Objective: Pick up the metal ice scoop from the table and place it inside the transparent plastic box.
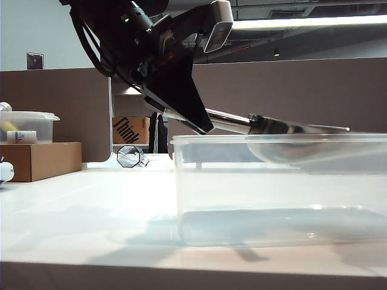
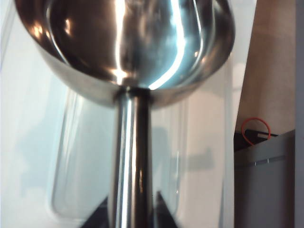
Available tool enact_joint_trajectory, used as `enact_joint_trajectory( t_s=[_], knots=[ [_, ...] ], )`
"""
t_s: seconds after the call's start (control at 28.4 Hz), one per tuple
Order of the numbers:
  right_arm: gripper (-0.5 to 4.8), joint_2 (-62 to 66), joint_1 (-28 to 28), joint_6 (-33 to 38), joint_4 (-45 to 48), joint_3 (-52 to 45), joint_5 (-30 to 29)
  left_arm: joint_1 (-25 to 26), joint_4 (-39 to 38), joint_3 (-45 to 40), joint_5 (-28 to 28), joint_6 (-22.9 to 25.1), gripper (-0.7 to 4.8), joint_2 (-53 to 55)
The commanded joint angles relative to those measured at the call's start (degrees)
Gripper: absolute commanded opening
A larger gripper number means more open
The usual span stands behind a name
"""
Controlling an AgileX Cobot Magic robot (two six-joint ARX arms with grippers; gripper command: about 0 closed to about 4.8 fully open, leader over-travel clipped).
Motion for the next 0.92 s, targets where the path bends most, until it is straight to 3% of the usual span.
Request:
enact_joint_trajectory(
  t_s=[0.04,0.39,0.42,0.46,0.49,0.56,0.74,0.84,0.92],
  knots=[
    [-0.01,0.0,0.0,-0.1,0.8,0.1,0.1,-0.1,0.7,0.3,0.6,-0.3,2.36,-0.3],
    [-0.01,0.0,0.0,-0.1,0.8,0.1,0.1,0.0,-1.8,4.3,-0.8,-3.2,2.47,-0.8],
    [-0.01,0.0,0.2,-0.1,0.8,0.1,0.1,-0.1,-2.7,5.5,-1.3,-3.3,2.09,-0.9],
    [-0.01,0.0,0.5,-0.1,0.8,0.1,0.1,-0.1,-3.7,6.3,-1.2,-3.3,0.47,-1.4],
    [-0.01,0.0,1.4,-0.1,0.9,0.1,0.3,-0.1,-4.0,6.7,-1.3,-3.4,-0.11,-2.4],
    [-0.01,0.0,3.8,-0.1,0.8,0.1,0.3,-0.1,-3.5,6.7,-1.8,-4.3,-0.03,-5.1],
    [-0.01,0.0,11.4,-0.1,0.8,0.1,0.3,-0.1,1.0,6.7,-6.8,-12.1,-0.03,-17.3],
    [-0.01,0.0,17.0,-0.1,0.8,0.1,0.3,-0.2,3.2,6.5,-17.2,-16.7,-0.03,-28.0],
    [-0.01,0.0,19.3,-0.1,0.8,0.1,0.3,-0.2,3.2,6.2,-21.3,-20.1,-0.03,-34.0]
  ],
)
